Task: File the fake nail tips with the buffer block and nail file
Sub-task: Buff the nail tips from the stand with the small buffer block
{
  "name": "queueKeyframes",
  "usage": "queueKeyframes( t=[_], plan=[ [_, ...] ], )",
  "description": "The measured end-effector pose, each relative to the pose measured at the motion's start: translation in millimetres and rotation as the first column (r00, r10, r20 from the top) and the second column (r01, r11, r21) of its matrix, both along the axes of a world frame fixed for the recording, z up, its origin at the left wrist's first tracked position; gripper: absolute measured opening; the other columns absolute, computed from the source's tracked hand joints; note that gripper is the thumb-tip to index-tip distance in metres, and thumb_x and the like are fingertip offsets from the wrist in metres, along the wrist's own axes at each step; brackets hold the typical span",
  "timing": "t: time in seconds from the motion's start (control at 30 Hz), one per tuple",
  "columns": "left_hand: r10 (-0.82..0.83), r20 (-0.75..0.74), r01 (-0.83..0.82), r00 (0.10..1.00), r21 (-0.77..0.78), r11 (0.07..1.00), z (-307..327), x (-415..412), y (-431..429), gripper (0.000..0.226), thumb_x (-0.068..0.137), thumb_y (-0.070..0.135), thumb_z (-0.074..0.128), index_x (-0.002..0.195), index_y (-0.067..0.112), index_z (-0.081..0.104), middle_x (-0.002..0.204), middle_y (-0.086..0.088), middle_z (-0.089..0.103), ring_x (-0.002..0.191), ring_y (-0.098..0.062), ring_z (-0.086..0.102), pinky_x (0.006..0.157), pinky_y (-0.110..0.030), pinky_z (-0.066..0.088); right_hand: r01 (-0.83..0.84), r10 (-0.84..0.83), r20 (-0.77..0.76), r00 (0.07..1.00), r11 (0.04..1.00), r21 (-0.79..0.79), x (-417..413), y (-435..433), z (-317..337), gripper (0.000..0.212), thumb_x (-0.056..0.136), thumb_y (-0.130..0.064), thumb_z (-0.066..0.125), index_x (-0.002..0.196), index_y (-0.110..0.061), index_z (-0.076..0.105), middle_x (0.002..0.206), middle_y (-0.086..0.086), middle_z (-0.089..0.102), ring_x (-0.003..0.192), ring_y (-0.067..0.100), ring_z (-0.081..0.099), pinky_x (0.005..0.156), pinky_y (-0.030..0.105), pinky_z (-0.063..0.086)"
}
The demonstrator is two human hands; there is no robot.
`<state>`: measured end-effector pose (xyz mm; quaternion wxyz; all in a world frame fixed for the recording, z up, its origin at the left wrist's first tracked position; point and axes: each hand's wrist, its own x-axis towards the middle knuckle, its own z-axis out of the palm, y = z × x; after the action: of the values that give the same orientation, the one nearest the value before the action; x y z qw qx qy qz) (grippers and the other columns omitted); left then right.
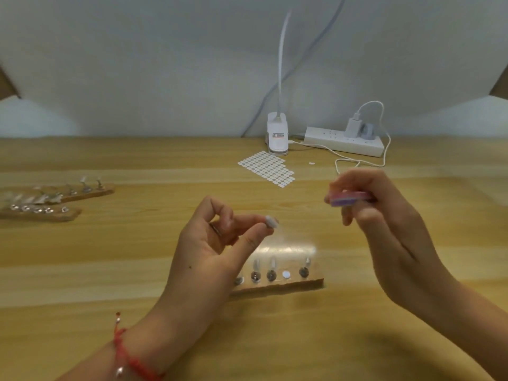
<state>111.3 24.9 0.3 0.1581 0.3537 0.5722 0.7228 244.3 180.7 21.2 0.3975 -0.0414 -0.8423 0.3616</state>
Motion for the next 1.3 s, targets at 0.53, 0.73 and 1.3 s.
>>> queueKeyframes(
  t=[0.53, 0.73, 1.3],
  plan=[
    [-0.037, -0.194, 0.031, 0.980, -0.036, 0.999, 2, 1, -2, 0.033, 0.076, 0.017, 0.069, 0.078, 0.031, 0.039, 0.098, 0.012, 0.059, 0.083, -0.021, 0.071, 0.082, -0.055, 0.051, -0.200, 0.195, 0.384, 0.903, 0.979, -0.025, -19, -10, 20, 0.029, 0.073, -0.060, 0.066, 0.097, -0.045, 0.075, 0.059, -0.009, 0.054, 0.053, 0.005, 0.046, 0.052, 0.015, 0.038],
    [0.238, -0.494, -0.254, 0.837, 0.036, 0.967, 0, -4, -4, 0.033, 0.084, 0.024, 0.066, 0.089, 0.035, 0.035, 0.105, 0.011, 0.052, 0.091, -0.010, 0.066, 0.076, -0.026, 0.043, -0.117, 0.101, 0.433, 0.896, 0.993, 0.012, -13, -5, 17, 0.034, 0.066, -0.058, 0.067, 0.087, -0.033, 0.078, 0.055, -0.027, 0.056, 0.055, -0.002, 0.055, 0.054, 0.003, 0.036],
    [0.238, -0.477, -0.274, 0.846, -0.007, 0.962, -6, -8, -3, 0.028, 0.084, 0.019, 0.060, 0.091, 0.034, 0.038, 0.102, 0.007, 0.052, 0.092, -0.013, 0.060, 0.080, -0.030, 0.041, -0.053, -0.013, 0.575, 0.818, 0.994, 0.097, -1, -2, -6, 0.042, 0.055, -0.074, 0.064, 0.085, -0.046, 0.074, 0.056, -0.034, 0.054, 0.063, -0.008, 0.056, 0.060, 0.011, 0.038]
  ],
)
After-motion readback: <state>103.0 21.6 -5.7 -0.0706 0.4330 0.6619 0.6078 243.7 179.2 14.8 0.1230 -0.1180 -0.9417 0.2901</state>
